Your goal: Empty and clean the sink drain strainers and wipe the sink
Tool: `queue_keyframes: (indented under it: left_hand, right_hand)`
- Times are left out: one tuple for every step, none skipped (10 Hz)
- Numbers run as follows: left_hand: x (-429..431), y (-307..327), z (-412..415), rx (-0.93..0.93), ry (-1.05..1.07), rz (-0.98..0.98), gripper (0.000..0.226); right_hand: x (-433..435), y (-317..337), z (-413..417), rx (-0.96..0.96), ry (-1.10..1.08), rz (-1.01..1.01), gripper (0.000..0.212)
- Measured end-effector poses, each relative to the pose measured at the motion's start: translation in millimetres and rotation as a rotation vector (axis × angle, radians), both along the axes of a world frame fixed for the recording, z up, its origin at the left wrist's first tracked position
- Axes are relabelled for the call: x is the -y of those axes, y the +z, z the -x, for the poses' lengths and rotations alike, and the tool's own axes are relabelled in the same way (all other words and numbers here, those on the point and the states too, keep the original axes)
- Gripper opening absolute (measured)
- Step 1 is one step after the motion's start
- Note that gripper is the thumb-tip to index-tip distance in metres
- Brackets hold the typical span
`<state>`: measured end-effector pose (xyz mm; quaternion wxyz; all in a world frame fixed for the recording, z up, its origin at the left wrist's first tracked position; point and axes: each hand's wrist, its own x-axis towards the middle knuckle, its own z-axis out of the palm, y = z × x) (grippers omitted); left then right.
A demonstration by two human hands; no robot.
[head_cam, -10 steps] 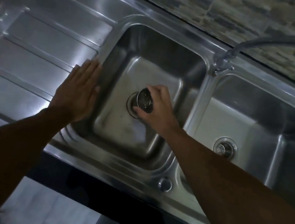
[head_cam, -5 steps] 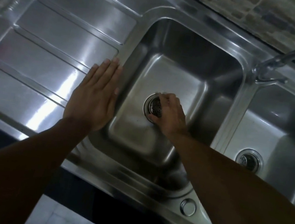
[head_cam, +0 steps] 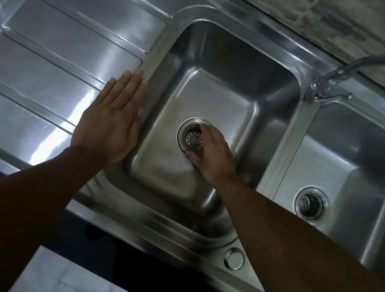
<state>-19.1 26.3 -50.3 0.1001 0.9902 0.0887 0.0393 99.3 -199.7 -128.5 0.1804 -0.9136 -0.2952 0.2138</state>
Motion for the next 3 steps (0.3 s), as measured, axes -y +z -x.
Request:
queue_keyframes:
  left_hand:
    - [4, 7, 0, 0.011, 0.006, 0.049, 0.055]
    - [11, 21, -4, 0.001, 0.048, 0.128, 0.056]
    - [27, 35, -12, -0.131, 0.127, 0.167, 0.060]
  right_hand:
    - [10, 19, 3, 0.006, 0.018, -0.044, 0.076]
    - [18, 48, 6, -0.025, 0.008, -0.041, 0.070]
    - [27, 74, 10, -0.030, -0.019, -0.090, 0.060]
